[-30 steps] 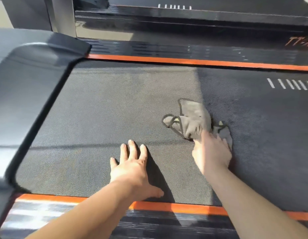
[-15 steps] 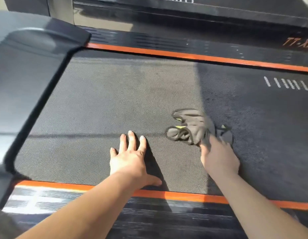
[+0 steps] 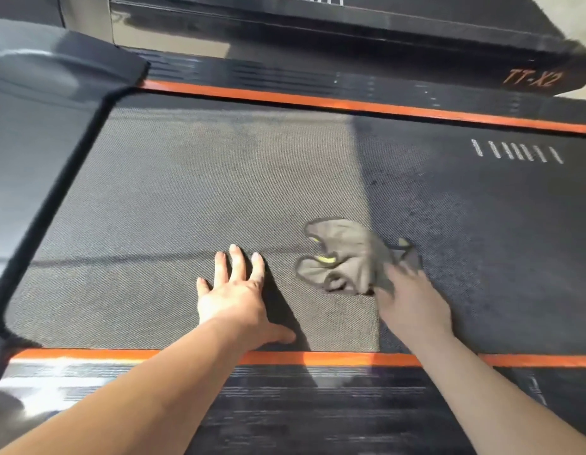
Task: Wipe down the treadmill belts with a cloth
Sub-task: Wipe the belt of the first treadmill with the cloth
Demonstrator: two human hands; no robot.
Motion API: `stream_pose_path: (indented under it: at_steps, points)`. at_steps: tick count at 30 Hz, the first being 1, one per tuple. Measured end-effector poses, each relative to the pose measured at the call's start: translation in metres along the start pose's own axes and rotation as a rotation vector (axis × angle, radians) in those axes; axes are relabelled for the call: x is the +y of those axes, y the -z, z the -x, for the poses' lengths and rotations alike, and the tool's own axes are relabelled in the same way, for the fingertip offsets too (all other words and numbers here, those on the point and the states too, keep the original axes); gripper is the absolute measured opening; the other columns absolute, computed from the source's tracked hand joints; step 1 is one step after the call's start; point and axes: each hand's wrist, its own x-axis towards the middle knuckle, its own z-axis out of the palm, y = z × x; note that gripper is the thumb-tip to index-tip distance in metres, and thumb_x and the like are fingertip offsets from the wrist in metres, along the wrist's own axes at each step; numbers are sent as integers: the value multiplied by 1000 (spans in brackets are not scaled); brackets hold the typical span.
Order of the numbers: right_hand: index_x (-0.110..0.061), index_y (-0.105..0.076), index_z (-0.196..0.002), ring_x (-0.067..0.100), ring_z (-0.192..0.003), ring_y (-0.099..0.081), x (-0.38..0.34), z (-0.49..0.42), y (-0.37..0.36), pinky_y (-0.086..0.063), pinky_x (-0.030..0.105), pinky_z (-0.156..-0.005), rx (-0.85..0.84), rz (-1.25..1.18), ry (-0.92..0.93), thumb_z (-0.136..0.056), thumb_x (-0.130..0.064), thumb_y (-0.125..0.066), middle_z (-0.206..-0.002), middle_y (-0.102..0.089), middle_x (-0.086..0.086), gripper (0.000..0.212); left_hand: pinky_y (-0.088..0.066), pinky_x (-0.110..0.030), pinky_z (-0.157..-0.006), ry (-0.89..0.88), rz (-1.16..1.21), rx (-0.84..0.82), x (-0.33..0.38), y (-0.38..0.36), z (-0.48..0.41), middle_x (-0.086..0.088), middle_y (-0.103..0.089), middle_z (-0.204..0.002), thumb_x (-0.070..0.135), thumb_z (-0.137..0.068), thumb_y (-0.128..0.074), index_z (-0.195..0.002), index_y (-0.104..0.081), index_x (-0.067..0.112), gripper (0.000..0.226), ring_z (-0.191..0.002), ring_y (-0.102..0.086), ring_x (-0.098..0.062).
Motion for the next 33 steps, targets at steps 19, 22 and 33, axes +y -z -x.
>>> stream_pose_path:
  at_steps: [19,22,33]
  points:
    - [-28,-57,-113,41,-122,-52,10,13,1,-51,50,-93,93,-133,-294,-99,-42,-51,-128,-61,8,21,-8,-64,-124,6,-9,12,0,1,1,-7,31,-167,93,-48,-72,-161,19,28,159,-155,24,-34]
    - [-28,-60,-118,38,-124,-55,-30,24,-23,-49,43,-99,114,-176,-449,-98,-39,-57,-125,-65,14,23,-8,-64,-124,7,0,10,1,0,0,-7,30,-167,91,-47,-74,-161,18,27,160,-155,24,-34]
    - [-35,-55,-143,31,-144,-42,-10,26,-17,-37,37,-115,128,-107,0,-97,-33,-61,-159,-43,2,47,-7,-64,-124,16,-9,4,3,0,0,-7,32,-166,92,-49,-73,-160,21,28,158,-154,26,-34]
